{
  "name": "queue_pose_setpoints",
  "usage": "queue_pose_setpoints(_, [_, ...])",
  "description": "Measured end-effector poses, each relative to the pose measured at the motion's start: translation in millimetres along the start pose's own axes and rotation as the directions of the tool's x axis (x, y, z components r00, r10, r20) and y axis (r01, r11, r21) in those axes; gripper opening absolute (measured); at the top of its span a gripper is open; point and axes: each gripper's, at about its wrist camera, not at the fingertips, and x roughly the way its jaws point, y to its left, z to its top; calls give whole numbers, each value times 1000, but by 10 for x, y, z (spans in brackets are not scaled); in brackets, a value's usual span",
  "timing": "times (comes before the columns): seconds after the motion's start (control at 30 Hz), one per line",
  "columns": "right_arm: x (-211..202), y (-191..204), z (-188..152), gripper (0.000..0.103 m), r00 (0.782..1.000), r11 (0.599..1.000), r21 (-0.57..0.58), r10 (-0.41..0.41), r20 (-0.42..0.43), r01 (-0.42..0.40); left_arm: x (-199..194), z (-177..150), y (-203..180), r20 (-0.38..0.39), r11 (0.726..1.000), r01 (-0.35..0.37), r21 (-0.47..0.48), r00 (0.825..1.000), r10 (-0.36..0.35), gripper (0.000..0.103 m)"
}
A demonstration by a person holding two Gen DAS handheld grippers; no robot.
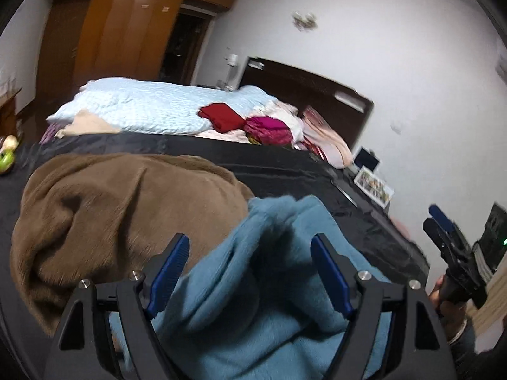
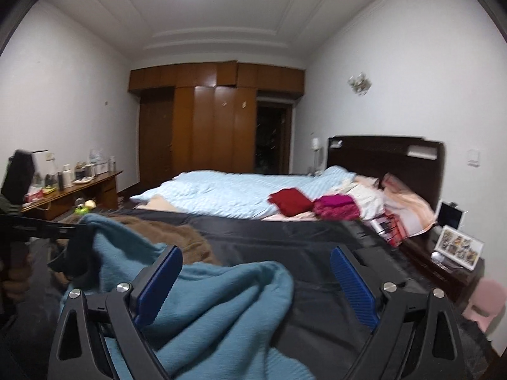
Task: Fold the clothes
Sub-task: 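Lower the sweater onto the bed with both grippers and open them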
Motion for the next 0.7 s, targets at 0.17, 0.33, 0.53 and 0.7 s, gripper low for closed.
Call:
queue_pose_setpoints(0.17, [166, 133, 32, 97, 990, 996, -8, 89, -112, -90, 307, 55, -153, -94, 997, 30, 72, 995, -23, 47])
queue_pose_setpoints(0.33, [563, -97, -57, 97, 960, 990, 86, 129, -247, -111, 271, -22, -193, -91, 994, 43, 103, 995, -34, 37])
queue_pose_setpoints(0.53, [1112, -612, -191, 97, 916, 964, 266, 101, -389, 6, 391, 59, -248, -88, 991, -14, 131, 996, 26, 38])
queue_pose_setpoints(0.7, [971, -239, -53, 97, 909, 967, 219, 204, -364, -129, 574, 208, -240, -98, 993, -13, 120, 995, 25, 58])
